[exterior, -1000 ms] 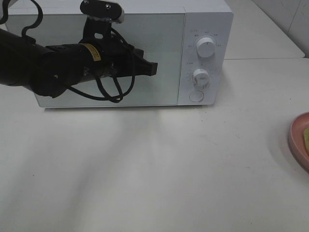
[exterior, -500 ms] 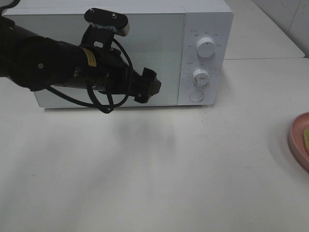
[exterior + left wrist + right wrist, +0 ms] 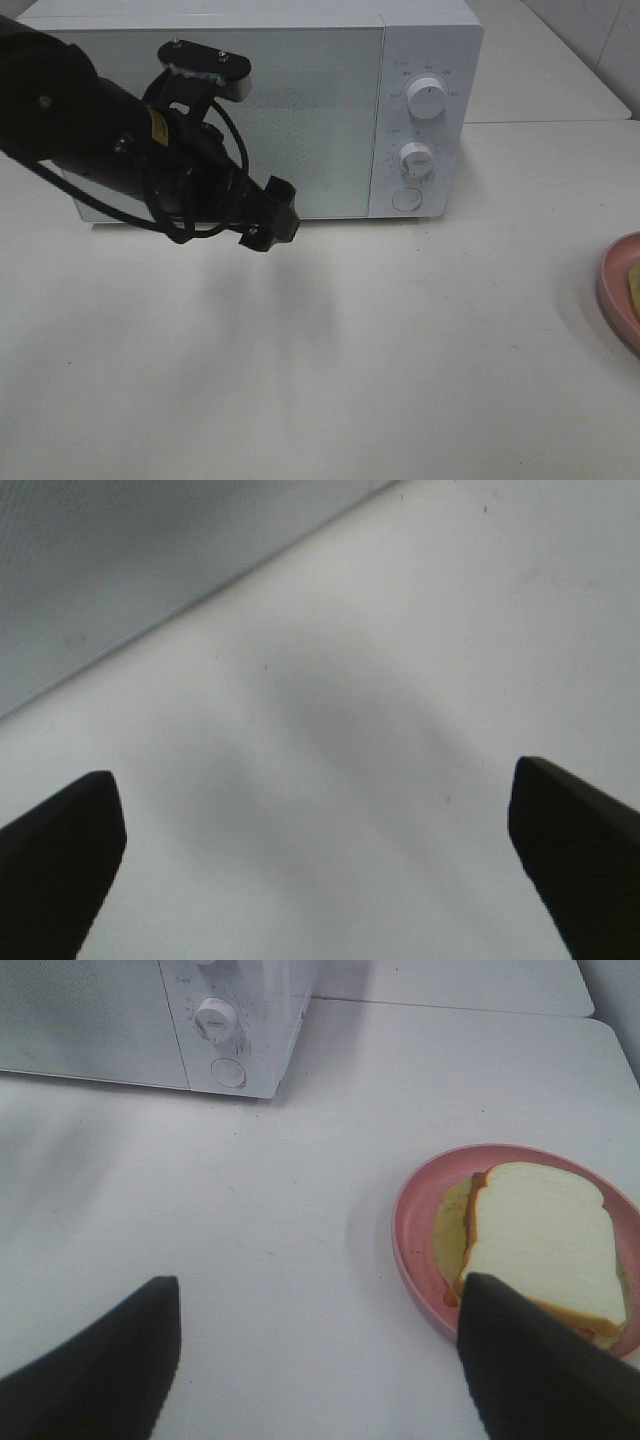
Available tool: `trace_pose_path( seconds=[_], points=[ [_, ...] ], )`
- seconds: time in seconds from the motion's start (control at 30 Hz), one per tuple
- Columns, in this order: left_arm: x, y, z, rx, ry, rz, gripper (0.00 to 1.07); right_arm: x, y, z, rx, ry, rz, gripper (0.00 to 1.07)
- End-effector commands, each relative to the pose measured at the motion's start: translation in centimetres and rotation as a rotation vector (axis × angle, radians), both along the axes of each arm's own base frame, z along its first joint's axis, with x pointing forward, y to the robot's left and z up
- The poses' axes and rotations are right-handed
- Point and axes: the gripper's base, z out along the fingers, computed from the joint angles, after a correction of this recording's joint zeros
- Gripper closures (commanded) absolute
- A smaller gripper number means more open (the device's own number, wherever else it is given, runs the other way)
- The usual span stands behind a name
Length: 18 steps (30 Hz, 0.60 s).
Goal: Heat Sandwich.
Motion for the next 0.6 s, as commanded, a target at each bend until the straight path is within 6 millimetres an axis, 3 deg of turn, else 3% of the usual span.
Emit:
trace_pose_path(
  seconds=[0.03, 0.4, 0.6],
  points=[
    [-1.2, 0.6, 0.2, 0.053, 0.091, 0.006, 0.07, -0.4, -0.1, 0.0, -0.008, -0.033, -0.009, 0.33],
    [-3.7, 2.8, -0.9, 0.290, 0.397, 0.004, 0.07, -0.4, -0.1, 0.0, -0.008, -0.033, -0.009, 0.33],
    [-3.6, 4.2, -1.0, 0.307, 0.502, 0.049, 0.07, -0.4, -0.1, 0.0, -0.008, -0.033, -0.009, 0.33]
  ],
)
